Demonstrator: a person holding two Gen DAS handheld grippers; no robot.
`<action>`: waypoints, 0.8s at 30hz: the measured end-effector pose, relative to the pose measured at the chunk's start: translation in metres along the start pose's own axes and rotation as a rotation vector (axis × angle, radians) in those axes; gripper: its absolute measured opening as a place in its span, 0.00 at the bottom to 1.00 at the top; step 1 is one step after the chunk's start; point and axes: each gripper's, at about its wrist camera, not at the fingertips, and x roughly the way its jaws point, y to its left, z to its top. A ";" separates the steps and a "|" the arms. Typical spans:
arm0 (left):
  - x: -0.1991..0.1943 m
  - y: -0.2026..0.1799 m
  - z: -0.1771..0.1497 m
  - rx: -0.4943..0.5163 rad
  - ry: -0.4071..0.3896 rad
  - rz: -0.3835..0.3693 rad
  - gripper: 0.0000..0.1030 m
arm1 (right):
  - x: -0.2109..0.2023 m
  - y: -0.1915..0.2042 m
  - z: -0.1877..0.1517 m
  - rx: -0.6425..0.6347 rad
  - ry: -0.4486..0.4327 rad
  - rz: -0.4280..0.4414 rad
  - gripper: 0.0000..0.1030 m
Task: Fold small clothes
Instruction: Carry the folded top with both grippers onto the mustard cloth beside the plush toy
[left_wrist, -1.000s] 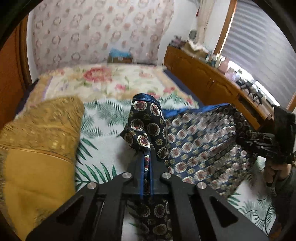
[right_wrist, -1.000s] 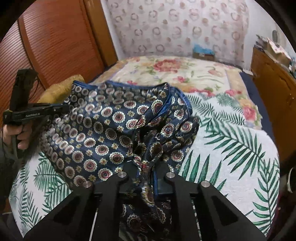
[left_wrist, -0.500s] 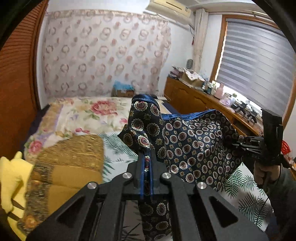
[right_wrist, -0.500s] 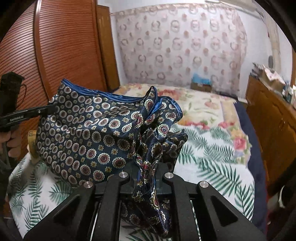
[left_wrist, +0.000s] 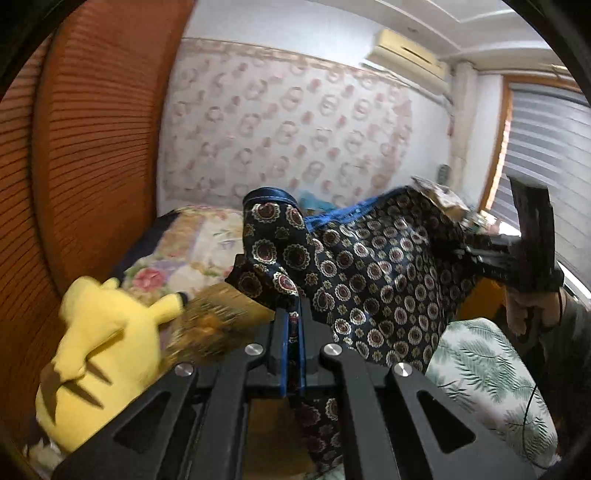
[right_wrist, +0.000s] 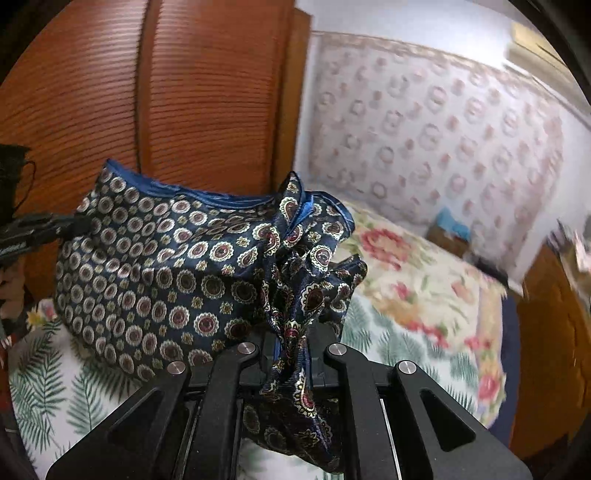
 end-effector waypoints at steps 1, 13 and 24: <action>-0.001 0.007 -0.008 -0.016 0.000 0.017 0.01 | 0.009 0.007 0.008 -0.031 0.002 0.011 0.06; -0.011 0.049 -0.077 -0.126 0.038 0.118 0.01 | 0.145 0.098 0.074 -0.275 0.076 0.119 0.06; -0.016 0.038 -0.088 -0.136 0.062 0.131 0.01 | 0.191 0.133 0.102 -0.281 0.086 0.160 0.17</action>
